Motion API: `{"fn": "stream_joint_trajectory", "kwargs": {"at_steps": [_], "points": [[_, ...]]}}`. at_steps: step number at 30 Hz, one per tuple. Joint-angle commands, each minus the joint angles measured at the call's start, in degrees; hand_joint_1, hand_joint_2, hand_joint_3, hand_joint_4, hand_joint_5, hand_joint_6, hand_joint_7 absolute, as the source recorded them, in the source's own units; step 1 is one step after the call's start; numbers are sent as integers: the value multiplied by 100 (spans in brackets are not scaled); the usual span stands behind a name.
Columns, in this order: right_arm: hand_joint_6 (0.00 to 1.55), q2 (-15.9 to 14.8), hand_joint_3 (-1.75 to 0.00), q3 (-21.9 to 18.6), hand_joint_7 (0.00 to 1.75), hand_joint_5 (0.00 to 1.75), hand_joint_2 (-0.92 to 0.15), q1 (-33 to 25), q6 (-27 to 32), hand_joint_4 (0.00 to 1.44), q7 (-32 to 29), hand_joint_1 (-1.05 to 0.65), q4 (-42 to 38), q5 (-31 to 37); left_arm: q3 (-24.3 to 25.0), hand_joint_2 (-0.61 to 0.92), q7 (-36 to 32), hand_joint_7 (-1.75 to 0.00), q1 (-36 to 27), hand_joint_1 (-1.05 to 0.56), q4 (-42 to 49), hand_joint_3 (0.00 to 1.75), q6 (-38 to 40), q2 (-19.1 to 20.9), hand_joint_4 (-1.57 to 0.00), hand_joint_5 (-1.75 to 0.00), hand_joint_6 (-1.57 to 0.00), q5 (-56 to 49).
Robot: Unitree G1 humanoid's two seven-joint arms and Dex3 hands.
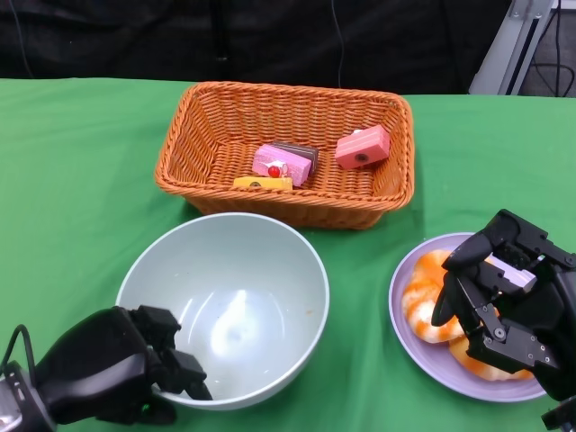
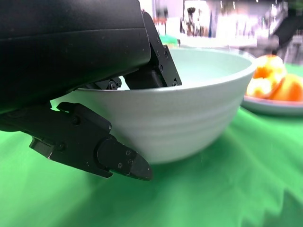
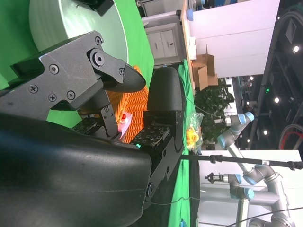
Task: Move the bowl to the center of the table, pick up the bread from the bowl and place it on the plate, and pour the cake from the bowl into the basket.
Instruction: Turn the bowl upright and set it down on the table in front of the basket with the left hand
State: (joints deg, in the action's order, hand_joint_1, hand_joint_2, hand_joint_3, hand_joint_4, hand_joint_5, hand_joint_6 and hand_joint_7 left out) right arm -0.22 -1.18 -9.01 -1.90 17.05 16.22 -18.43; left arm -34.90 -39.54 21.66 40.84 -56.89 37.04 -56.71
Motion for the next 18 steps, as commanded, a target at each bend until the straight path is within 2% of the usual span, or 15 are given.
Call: {"fn": "stream_joint_trajectory", "kwargs": {"at_steps": [1, 2, 3, 4, 5, 7, 10, 14, 18], "points": [[66, -53, -99, 2, 132, 164, -59, -23, 30, 71, -25, -10, 48, -17, 20, 92, 815, -1, -191, -78, -84, 3, -128, 97, -72, -17, -65, 417], [66, -56, -99, -1, 132, 164, -59, -24, 23, 71, -18, -10, 46, -21, 68, 92, 1083, 0, -241, -83, -123, 4, -128, 113, -68, -13, -60, 629], [66, -57, -99, -3, 132, 164, -58, -25, 16, 71, -12, -10, 44, -25, 112, 92, 1295, 0, -286, -95, -167, 8, -119, 122, -54, -6, -46, 791], [66, -61, -100, -5, 132, 164, -58, -26, 35, 72, -5, -10, 51, -43, 159, 92, 1482, 0, -333, -100, -217, 10, -108, 131, -48, -3, -41, 934], [66, -66, -100, -7, 132, 164, -58, -32, 33, 72, -2, -10, 54, -42, 204, 92, 1704, 0, -385, -102, -256, 13, -112, 139, -42, -2, -36, 1108], [66, -69, -100, -12, 132, 165, -57, -45, 60, 71, -8, -10, 68, -56, 262, 92, 2329, 0, -475, -104, -269, 18, -167, 136, -19, 0, -19, 1636], [67, -71, -101, -10, 132, 165, -57, -64, 72, 71, -26, -10, 94, -40, 287, 92, 3300, 0, -552, -105, -192, 25, -385, 110, -3, 0, -6, 2566], [65, -90, -102, -8, 134, 166, -56, -81, 59, 71, -12, -10, 111, -11, 319, 92, 4695, 0, -712, -105, -250, 36, -448, 54, 0, 0, -1, 4141], [65, -74, -102, 0, 135, 165, -58, -86, 67, 71, -19, -9, 109, -8, 597, 92, 5581, -3, -972, -105, -427, 58, -279, -178, -3, -1, -9, 5448]]}}
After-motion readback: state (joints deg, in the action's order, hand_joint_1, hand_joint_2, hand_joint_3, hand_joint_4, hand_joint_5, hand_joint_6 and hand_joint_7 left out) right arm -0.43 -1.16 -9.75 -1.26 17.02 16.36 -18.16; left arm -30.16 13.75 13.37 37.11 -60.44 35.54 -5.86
